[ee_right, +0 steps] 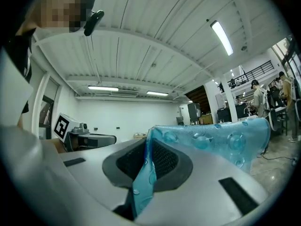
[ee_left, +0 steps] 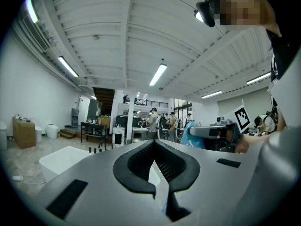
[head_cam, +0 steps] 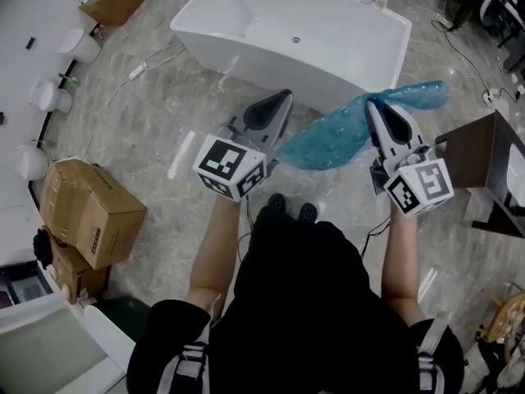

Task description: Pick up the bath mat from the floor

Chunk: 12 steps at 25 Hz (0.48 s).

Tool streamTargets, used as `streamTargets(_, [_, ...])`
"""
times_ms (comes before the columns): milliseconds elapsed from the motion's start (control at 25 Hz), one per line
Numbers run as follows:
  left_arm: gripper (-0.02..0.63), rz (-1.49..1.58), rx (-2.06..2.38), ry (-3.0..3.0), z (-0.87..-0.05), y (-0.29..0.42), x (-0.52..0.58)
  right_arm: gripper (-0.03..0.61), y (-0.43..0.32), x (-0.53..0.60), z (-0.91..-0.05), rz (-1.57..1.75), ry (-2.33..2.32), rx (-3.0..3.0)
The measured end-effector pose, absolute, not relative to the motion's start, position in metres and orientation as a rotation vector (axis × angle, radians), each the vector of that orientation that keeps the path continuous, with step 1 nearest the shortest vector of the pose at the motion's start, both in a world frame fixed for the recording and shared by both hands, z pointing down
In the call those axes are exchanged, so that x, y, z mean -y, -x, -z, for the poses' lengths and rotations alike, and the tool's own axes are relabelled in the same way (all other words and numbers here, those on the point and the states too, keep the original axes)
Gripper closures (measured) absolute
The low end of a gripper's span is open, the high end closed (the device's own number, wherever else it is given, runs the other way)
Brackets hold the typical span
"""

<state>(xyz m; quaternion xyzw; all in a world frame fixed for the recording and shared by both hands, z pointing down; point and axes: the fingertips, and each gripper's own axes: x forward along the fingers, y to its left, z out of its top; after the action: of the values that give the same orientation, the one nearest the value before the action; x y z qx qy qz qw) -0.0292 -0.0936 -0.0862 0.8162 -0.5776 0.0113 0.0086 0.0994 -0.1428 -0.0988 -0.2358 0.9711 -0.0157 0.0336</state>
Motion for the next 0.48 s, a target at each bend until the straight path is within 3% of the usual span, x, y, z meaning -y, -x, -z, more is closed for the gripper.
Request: streamTargets(480, [0.601,-0.041,1.844,-2.523,0.082,0.032,0.079,0.540,-0.113,0.135,0.093,0.062,0.764,-2.981])
